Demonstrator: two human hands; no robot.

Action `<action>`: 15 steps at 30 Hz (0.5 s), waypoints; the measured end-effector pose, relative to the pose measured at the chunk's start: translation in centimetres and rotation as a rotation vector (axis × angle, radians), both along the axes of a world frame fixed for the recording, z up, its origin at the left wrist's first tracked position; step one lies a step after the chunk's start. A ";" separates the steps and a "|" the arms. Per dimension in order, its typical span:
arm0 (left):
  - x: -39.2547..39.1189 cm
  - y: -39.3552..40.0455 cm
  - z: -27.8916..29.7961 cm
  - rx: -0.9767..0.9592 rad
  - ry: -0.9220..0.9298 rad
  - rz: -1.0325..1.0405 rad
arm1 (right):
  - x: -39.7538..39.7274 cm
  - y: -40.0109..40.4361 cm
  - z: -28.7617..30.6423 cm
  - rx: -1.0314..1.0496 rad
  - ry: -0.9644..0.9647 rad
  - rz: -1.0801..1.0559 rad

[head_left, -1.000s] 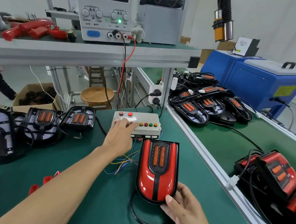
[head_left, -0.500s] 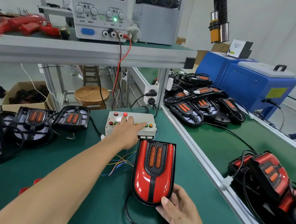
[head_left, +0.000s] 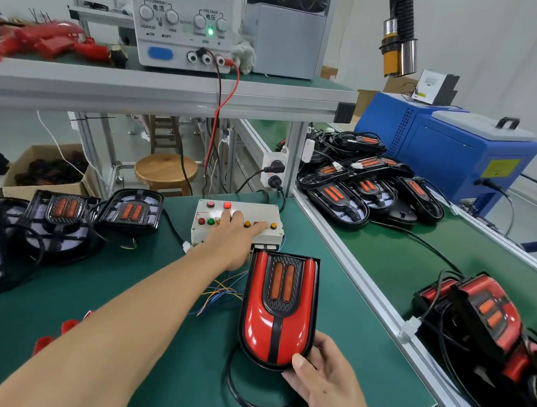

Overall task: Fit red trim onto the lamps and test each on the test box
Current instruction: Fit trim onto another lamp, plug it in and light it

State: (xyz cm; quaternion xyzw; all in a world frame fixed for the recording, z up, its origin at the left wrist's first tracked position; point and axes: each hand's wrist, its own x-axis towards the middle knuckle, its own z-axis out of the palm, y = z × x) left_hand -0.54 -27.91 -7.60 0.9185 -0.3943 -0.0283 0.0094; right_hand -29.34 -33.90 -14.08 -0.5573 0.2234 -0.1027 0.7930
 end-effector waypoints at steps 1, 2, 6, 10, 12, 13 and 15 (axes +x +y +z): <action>-0.1 0.1 -0.1 -0.012 -0.003 -0.002 | 0.0 0.0 0.0 0.002 0.001 -0.003; -0.2 0.1 -0.2 -0.022 -0.004 -0.004 | 0.0 0.0 0.1 0.005 0.002 -0.008; -0.2 -0.1 -0.3 -0.007 -0.017 -0.009 | -0.1 0.2 0.1 0.017 0.004 -0.016; -0.2 0.3 -0.2 -0.094 -0.002 -0.028 | -0.1 0.2 0.1 0.034 -0.013 -0.024; -0.4 1.0 -0.3 -0.274 0.033 -0.076 | -0.2 0.2 0.0 0.047 -0.041 -0.039; -0.6 1.5 -0.3 -0.367 0.071 -0.099 | -0.2 0.2 0.1 0.058 -0.058 -0.052; -1.2 2.7 -0.2 -0.478 0.211 -0.102 | -0.2 0.4 0.2 0.104 -0.095 -0.090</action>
